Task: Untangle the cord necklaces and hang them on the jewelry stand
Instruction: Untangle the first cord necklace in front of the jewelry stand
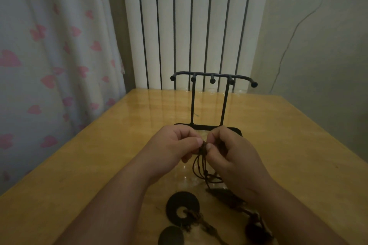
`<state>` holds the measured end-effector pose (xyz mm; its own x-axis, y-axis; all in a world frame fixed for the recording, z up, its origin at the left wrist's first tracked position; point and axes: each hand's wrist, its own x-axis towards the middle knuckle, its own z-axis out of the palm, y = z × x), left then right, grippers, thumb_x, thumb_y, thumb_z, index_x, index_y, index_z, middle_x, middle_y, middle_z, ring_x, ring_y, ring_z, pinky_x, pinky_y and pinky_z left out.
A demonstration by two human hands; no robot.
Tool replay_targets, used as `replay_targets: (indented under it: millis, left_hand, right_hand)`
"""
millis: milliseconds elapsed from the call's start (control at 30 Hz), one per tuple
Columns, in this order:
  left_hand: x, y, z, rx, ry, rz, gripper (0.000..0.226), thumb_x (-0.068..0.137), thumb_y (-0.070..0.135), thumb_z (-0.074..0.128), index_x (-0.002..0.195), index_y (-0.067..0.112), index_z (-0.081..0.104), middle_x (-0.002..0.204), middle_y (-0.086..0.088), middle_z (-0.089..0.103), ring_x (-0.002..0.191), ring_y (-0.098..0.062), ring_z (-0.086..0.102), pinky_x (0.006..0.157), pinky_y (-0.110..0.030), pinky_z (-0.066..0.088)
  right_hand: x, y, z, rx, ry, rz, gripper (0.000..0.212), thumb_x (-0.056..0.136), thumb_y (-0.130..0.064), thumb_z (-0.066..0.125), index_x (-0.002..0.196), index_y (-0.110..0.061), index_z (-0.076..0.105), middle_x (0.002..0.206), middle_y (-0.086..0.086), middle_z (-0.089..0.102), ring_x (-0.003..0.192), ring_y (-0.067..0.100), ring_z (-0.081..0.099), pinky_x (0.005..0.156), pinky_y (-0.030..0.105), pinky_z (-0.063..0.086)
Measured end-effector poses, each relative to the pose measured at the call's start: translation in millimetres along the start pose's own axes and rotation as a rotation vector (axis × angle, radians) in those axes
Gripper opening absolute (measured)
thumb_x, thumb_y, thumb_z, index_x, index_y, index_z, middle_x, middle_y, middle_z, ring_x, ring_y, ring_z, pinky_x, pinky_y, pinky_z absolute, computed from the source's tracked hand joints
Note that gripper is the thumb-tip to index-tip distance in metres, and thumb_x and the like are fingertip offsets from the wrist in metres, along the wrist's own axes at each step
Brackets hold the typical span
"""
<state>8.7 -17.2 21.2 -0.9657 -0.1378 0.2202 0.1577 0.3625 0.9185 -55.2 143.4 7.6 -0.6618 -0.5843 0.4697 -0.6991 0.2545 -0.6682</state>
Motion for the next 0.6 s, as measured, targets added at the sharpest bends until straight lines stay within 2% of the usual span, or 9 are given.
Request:
replay_targets:
  millis: [67, 167, 267, 400, 533, 600]
  left_hand:
    - [0.9, -0.8, 0.7, 0.056, 0.018, 0.006, 0.020, 0.093, 0.020, 0.061, 0.075, 0.021, 0.069, 0.064, 0.006, 0.058, 0.061, -0.008, 0.052, 0.062, -0.026, 0.044]
    - [1.7, -1.6, 2.8, 0.135, 0.053, 0.026, 0.018, 0.091, 0.022, 0.061, 0.075, 0.021, 0.067, 0.059, 0.014, 0.057, 0.057, 0.001, 0.050, 0.057, -0.015, 0.041]
    - [2.5, -2.6, 3.9, 0.202, 0.071, 0.043, 0.017, 0.092, 0.024, 0.062, 0.075, 0.022, 0.067, 0.059, 0.016, 0.056, 0.057, 0.003, 0.049, 0.054, -0.012, 0.039]
    - [3.1, -3.0, 4.8, 0.279, 0.075, 0.062, 0.018, 0.091, 0.026, 0.062, 0.073, 0.029, 0.064, 0.062, 0.019, 0.058, 0.059, 0.003, 0.050, 0.054, -0.011, 0.039]
    - [3.1, -2.7, 6.2, 0.294, 0.065, 0.072, 0.018, 0.090, 0.025, 0.061, 0.072, 0.027, 0.064, 0.058, 0.019, 0.055, 0.056, 0.003, 0.048, 0.052, -0.012, 0.039]
    - [3.0, -2.9, 6.4, 0.289, 0.058, 0.069, 0.018, 0.090, 0.025, 0.061, 0.072, 0.026, 0.065, 0.059, 0.018, 0.056, 0.056, 0.003, 0.048, 0.053, -0.013, 0.039]
  right_hand:
    - [-0.6, 0.5, -0.6, -0.027, 0.003, -0.006, 0.002, 0.083, -0.034, 0.053, 0.082, -0.035, 0.054, 0.073, -0.011, 0.057, 0.070, 0.003, 0.054, 0.059, 0.014, 0.046]
    - [-1.4, 0.4, -1.5, -0.093, 0.030, -0.043, 0.003, 0.081, -0.036, 0.053, 0.082, -0.038, 0.054, 0.077, -0.015, 0.056, 0.080, 0.002, 0.054, 0.067, 0.013, 0.046]
    - [-1.5, -0.8, -2.6, -0.137, 0.022, -0.053, 0.003, 0.080, -0.038, 0.052, 0.082, -0.040, 0.054, 0.078, -0.017, 0.056, 0.083, 0.000, 0.054, 0.064, 0.017, 0.048]
    - [-0.7, -1.0, -3.1, -0.207, 0.006, -0.061, 0.007, 0.082, -0.037, 0.055, 0.081, -0.043, 0.051, 0.079, -0.018, 0.055, 0.081, -0.001, 0.053, 0.065, 0.019, 0.049]
    - [1.5, -4.4, -3.5, -0.284, -0.037, -0.043, 0.013, 0.086, -0.034, 0.057, 0.079, -0.041, 0.048, 0.078, -0.017, 0.052, 0.075, 0.000, 0.050, 0.060, 0.015, 0.040]
    - [2.5, -5.7, -3.1, -0.310, -0.054, -0.034, 0.013, 0.087, -0.034, 0.056, 0.079, -0.038, 0.047, 0.079, -0.016, 0.051, 0.074, 0.002, 0.049, 0.061, 0.017, 0.041]
